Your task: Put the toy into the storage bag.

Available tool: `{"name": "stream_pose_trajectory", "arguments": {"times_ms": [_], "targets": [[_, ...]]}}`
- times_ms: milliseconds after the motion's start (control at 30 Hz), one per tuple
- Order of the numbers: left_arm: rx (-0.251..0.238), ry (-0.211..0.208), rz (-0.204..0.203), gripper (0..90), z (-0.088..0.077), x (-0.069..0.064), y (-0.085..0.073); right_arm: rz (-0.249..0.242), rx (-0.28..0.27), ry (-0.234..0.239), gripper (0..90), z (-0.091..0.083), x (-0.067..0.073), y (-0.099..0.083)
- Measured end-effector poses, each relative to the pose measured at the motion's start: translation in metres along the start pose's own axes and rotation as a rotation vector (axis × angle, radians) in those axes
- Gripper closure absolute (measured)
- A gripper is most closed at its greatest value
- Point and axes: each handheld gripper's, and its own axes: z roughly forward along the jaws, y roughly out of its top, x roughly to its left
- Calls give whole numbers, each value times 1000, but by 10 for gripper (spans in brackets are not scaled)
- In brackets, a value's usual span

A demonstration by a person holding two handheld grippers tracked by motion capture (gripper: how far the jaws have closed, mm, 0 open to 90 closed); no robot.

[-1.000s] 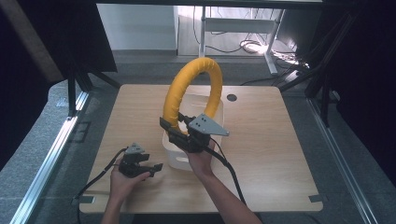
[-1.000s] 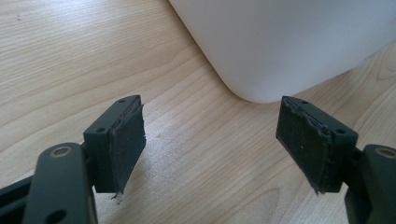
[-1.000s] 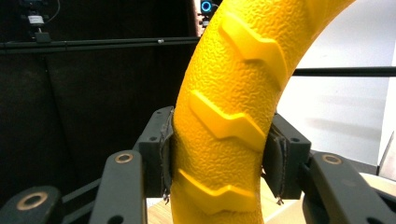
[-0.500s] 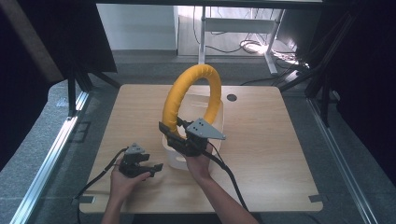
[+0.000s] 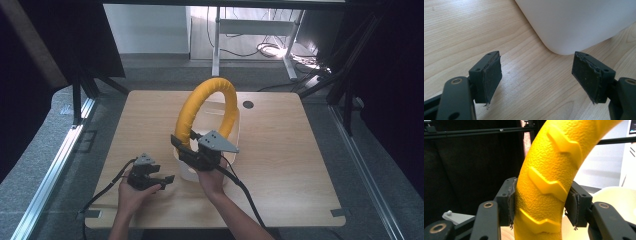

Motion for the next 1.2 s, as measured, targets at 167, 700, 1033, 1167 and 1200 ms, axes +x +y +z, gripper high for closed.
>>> {"name": "stream_pose_trajectory", "arguments": {"times_ms": [167, 700, 1033, 1167, 1200], "targets": [[3, -2, 4, 241, 0, 0, 0, -10, 38, -25, 450, 1, 1, -1], [8, -4, 6, 241, 1, -1, 1, 20, 81, -60, 281, -7, -9, 7], [7, 2, 2, 241, 1, 0, 1, 16, 83, -46, 257, -17, -15, 12], [3, 13, 2, 241, -1, 1, 2, 18, 75, -42, 257, -27, -20, 16], [3, 15, 2, 241, -1, 1, 2, 21, 73, -39, 256, -28, -21, 16]]}}
